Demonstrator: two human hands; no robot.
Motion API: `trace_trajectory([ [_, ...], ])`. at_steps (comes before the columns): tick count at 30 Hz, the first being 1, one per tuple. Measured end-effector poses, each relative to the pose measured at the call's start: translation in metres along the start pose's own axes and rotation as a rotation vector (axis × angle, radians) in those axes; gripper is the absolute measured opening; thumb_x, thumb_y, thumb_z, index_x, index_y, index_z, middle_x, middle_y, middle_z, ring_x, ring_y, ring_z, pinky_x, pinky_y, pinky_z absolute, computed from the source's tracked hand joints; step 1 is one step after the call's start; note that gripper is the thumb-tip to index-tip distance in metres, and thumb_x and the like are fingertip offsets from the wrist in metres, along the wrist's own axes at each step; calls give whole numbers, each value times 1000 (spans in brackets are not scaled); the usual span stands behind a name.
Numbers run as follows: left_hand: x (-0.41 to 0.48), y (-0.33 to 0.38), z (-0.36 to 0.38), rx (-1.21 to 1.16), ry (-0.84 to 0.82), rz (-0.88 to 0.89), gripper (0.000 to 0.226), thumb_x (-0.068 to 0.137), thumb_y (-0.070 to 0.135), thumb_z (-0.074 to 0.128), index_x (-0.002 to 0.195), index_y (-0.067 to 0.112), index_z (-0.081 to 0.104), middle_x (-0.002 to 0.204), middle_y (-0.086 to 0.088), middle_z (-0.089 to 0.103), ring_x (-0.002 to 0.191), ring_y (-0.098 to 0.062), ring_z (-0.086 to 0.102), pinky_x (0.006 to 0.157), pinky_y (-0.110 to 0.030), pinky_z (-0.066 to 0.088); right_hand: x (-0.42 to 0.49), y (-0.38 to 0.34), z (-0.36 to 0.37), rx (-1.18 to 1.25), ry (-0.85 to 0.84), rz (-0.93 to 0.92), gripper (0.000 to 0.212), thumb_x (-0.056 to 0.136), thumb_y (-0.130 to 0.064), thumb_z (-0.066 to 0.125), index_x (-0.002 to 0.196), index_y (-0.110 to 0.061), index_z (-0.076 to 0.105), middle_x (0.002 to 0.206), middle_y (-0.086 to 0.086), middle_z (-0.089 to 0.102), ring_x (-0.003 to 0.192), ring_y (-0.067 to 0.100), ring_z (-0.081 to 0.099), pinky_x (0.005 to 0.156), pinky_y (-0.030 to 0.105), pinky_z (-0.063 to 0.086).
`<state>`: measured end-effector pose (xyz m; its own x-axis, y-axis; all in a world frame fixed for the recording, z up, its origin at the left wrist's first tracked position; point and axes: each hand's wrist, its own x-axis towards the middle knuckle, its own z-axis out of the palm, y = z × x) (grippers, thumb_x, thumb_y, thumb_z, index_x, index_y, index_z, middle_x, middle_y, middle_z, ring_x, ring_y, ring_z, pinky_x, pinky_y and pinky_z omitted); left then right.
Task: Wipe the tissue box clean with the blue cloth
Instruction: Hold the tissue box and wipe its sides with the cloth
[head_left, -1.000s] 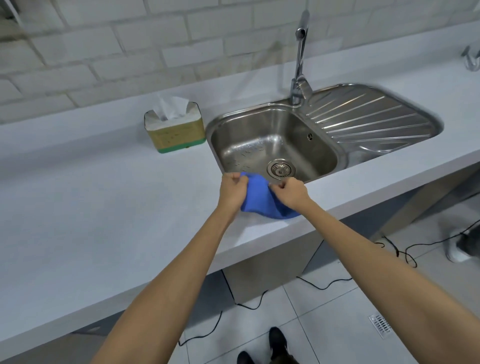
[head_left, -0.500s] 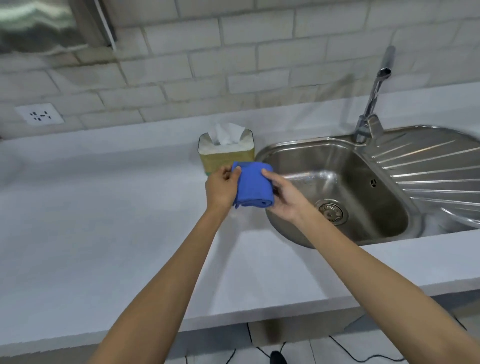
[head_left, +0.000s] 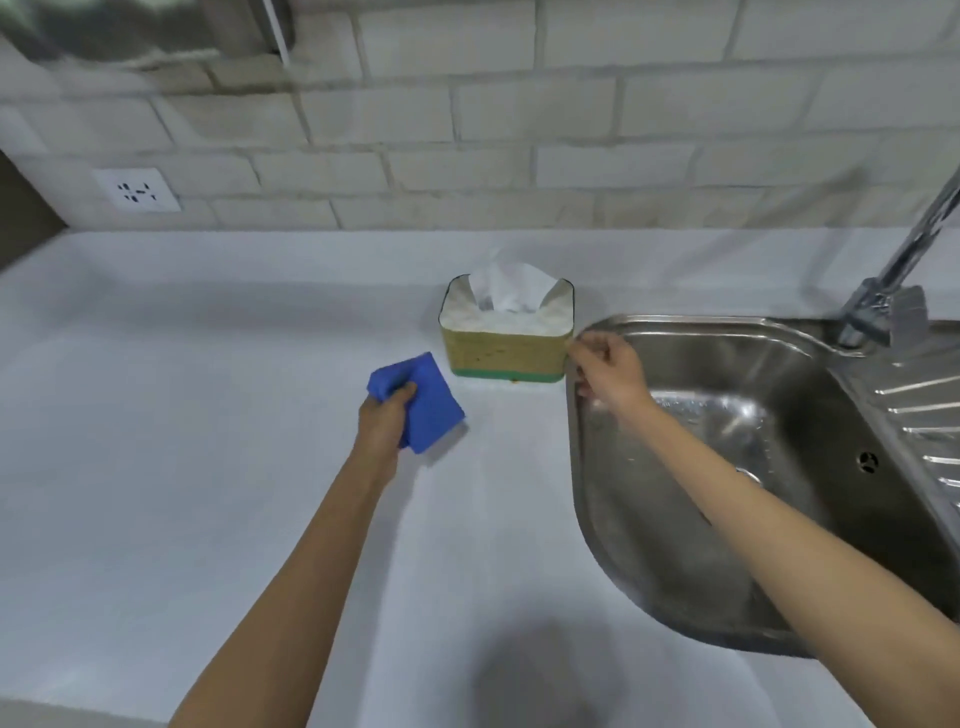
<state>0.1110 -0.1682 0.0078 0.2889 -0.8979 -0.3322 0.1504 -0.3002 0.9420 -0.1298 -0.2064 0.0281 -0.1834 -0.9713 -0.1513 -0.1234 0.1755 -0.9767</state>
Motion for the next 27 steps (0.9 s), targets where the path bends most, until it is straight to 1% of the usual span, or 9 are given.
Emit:
trace_trajectory([
  [3,35,15,1,20,132,118,33,96,8,43,128,2,48,98,-7,58,99,-23,54,77,-31,47,30,8,-3,-152,-12,-98,55,87,-33,58,134,-8,41,101,7,56,92,14,51,78,21,39],
  [6,63,25,13,38,145,138,32,96,10,41,126,-2,47,82,3,53,90,-18,55,76,-28,46,47,18,-1,-219,-113,-96,72,86,-41,58,144,-11,27,121,9,56,114,18,52,96,25,38],
  [9,80,28,29,51,127,141,33,96,15,44,126,2,49,91,0,57,92,-17,56,83,-30,46,55,28,3,-210,-160,-88,77,84,-43,59,146,-15,24,135,10,50,128,23,48,105,32,39],
  [12,85,27,40,77,86,139,34,96,18,44,127,6,49,110,-7,57,106,-21,55,93,-35,46,55,34,6,-159,-167,-119,73,84,-38,62,144,-15,29,129,2,54,124,19,52,101,27,42],
  [16,78,22,48,74,33,160,35,97,20,44,130,10,49,113,-3,56,106,-16,53,92,-30,44,54,35,8,-129,-133,-169,66,84,-31,64,140,-9,36,114,5,61,111,20,60,96,28,47],
  [18,73,20,48,84,40,178,35,97,20,44,130,11,49,115,-2,56,108,-16,53,95,-31,44,52,35,8,-137,-110,-178,63,83,-30,66,136,-7,40,104,-3,62,99,16,62,85,16,50],
  [21,68,23,42,140,63,197,36,96,23,45,130,12,50,122,-5,58,114,-19,53,102,-35,43,50,31,5,-168,-52,-197,57,81,-32,67,129,-7,47,82,-16,52,73,-3,54,59,-3,40],
  [24,64,32,38,216,89,221,38,95,30,47,129,13,51,127,-8,59,116,-22,55,102,-36,44,49,18,0,-237,-41,-213,58,80,-45,63,123,-8,54,80,-3,58,72,5,56,61,3,42],
  [27,61,40,35,320,102,248,34,94,34,47,123,16,54,123,-7,60,112,-22,55,97,-34,44,50,7,-4,-272,-55,-189,61,77,-56,60,117,-9,57,90,20,67,79,21,63,74,28,49],
])
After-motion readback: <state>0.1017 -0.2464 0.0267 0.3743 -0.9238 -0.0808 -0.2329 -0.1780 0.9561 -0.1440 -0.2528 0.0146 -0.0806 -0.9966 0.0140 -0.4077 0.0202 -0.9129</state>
